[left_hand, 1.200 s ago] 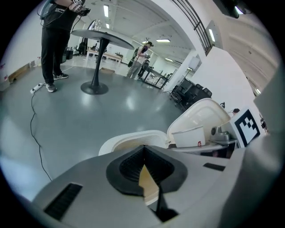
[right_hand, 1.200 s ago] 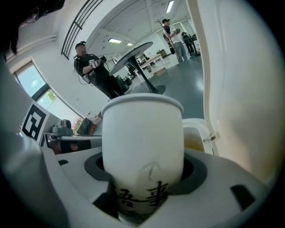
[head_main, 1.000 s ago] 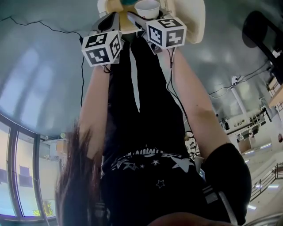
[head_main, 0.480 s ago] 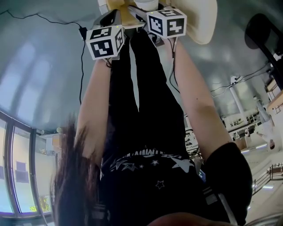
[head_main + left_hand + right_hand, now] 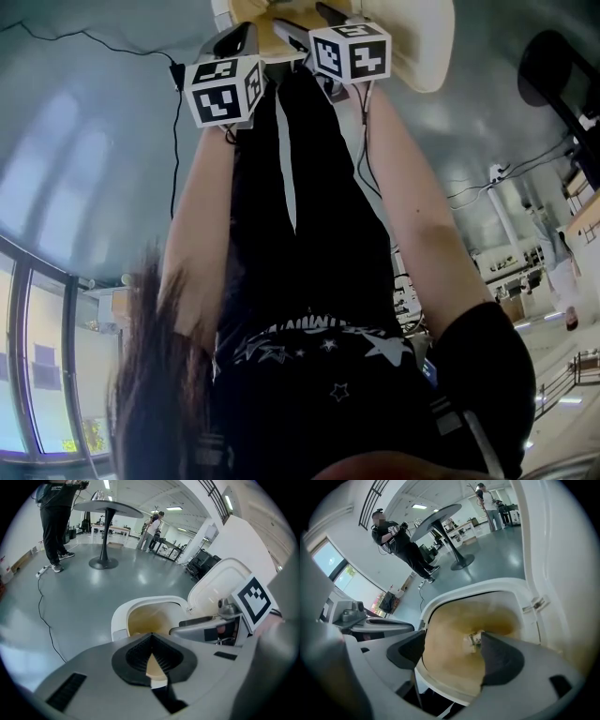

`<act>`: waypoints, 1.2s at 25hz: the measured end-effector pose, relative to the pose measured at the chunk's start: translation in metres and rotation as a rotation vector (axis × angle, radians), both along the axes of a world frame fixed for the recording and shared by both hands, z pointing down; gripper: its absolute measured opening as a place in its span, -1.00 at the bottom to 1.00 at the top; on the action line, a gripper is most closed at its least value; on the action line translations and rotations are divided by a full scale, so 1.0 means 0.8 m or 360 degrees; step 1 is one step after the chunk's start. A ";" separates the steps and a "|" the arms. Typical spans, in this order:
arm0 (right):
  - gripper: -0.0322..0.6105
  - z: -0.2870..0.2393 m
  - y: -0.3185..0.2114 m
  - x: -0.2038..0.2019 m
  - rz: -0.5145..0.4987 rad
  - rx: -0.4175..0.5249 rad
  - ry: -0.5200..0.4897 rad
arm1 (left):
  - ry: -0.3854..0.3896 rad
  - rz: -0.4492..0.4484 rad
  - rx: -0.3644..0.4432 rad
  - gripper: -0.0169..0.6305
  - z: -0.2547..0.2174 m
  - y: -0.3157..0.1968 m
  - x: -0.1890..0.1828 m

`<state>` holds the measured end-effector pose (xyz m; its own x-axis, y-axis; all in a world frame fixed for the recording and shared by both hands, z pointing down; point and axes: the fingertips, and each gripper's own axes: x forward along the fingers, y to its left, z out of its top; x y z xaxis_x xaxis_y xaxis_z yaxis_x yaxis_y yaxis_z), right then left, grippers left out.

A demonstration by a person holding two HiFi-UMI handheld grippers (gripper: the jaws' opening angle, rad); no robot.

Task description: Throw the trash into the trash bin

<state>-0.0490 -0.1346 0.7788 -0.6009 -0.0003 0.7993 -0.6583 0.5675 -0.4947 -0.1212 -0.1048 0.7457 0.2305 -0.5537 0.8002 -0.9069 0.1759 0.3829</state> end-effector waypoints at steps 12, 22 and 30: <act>0.22 -0.056 -0.021 -0.014 0.0066 0.0104 -0.0104 | -0.0020 0.0062 0.0055 -0.91 -0.047 -0.014 -0.007; 0.17 -0.120 -0.020 -0.028 0.0121 0.0172 -0.0102 | 0.0037 0.0145 0.0125 -0.91 -0.107 -0.016 -0.002; -0.29 -0.181 0.001 -0.018 0.0273 0.0264 -0.0139 | 0.0067 0.0216 0.0226 -0.91 -0.166 -0.009 0.003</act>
<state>-0.0632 -0.1342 0.6338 -0.6477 -0.2350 0.7248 -0.7106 0.5295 -0.4633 -0.1191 -0.1122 0.6132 0.3422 -0.6220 0.7043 -0.9013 -0.0053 0.4332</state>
